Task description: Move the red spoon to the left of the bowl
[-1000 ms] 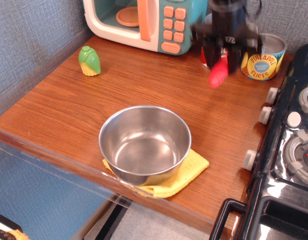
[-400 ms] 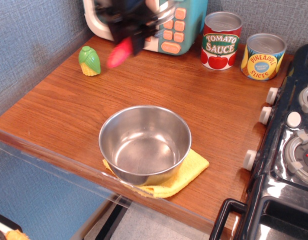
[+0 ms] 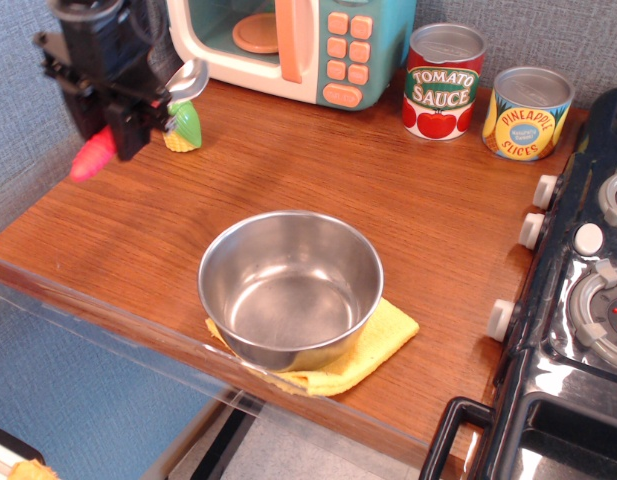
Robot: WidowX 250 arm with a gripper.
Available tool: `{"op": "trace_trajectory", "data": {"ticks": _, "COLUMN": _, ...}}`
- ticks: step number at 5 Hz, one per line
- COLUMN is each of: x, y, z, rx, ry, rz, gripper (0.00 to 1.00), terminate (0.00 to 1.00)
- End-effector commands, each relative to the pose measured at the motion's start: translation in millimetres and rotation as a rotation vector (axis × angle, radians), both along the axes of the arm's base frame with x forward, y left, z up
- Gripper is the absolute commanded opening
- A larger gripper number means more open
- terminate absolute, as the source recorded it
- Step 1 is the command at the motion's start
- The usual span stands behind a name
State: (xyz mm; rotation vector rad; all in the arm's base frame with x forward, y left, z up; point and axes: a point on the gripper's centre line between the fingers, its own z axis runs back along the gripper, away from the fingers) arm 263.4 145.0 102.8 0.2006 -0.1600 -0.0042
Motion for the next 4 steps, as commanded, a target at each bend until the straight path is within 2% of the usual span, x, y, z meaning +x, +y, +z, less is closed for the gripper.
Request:
{"op": "trace_trajectory", "data": {"ticks": 1, "x": -28, "y": 30, "z": -2, "rx": 0.067, "ry": 0.067, "rz": 0.157, "gripper": 0.0, "terminate": 0.0}}
{"op": "trace_trajectory", "data": {"ticks": 2, "x": -24, "y": 26, "z": -17, "rx": 0.081, "ry": 0.132, "rz": 0.17, "gripper": 0.0, "terminate": 0.0}}
{"op": "trace_trajectory", "data": {"ticks": 3, "x": -12, "y": 6, "z": -31, "rx": 0.075, "ry": 0.182, "rz": 0.108, "gripper": 0.0, "terminate": 0.0}}
{"op": "trace_trajectory", "data": {"ticks": 4, "x": -3, "y": 4, "z": -44, "rx": 0.065, "ry": 0.212, "rz": 0.086, "gripper": 0.0, "terminate": 0.0}}
